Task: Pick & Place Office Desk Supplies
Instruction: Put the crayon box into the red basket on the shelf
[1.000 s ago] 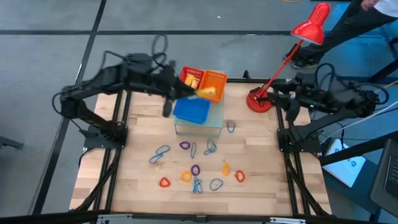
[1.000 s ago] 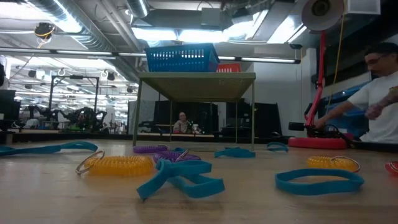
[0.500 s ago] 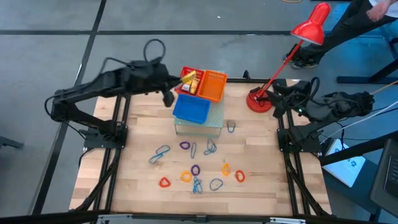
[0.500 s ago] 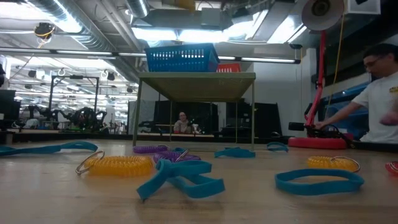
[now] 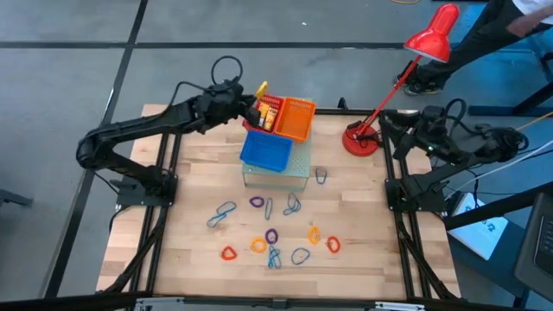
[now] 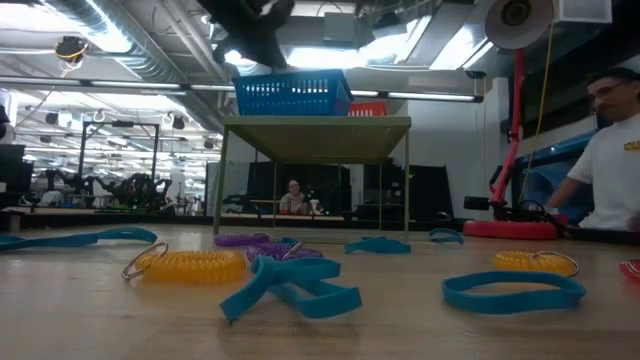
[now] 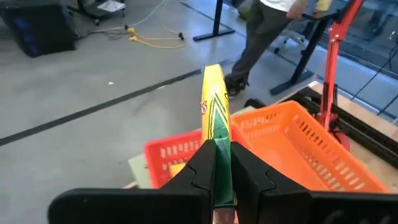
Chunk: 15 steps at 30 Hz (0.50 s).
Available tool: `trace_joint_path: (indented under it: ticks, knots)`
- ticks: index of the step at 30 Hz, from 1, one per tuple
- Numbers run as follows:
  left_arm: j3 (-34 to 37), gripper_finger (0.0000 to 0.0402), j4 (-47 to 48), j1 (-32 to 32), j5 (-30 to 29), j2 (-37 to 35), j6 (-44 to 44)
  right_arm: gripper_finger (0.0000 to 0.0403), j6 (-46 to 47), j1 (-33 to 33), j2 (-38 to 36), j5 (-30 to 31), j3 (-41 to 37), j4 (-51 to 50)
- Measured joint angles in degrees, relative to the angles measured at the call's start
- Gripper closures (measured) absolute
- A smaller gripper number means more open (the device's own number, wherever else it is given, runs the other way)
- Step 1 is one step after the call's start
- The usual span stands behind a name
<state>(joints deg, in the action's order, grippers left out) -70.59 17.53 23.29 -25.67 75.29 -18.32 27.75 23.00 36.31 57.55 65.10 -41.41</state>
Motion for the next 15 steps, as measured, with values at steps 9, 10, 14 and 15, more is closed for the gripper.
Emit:
trace_joint_path:
  ticks: [9,10,14,15]
  knots:
    - [0.0,0.0373,-2.46,0.04,1.52,7.09,-1.89,0.0172,-8.32,0.0,-0.07,-0.08,0.02,7.32]
    - [0.0,0.0373,-2.39,0.1,1.34,7.34,-1.87,0.0172,-8.33,0.0,-0.12,-0.08,0.02,7.42]
    - [0.0,0.0371,-1.99,0.77,1.27,7.63,-2.11,0.0172,-8.48,0.0,-0.12,-0.03,0.02,8.17]
    - [0.0,0.0368,-1.93,0.89,1.34,7.56,-2.32,0.0172,-8.51,0.0,-0.12,0.02,0.02,8.51]
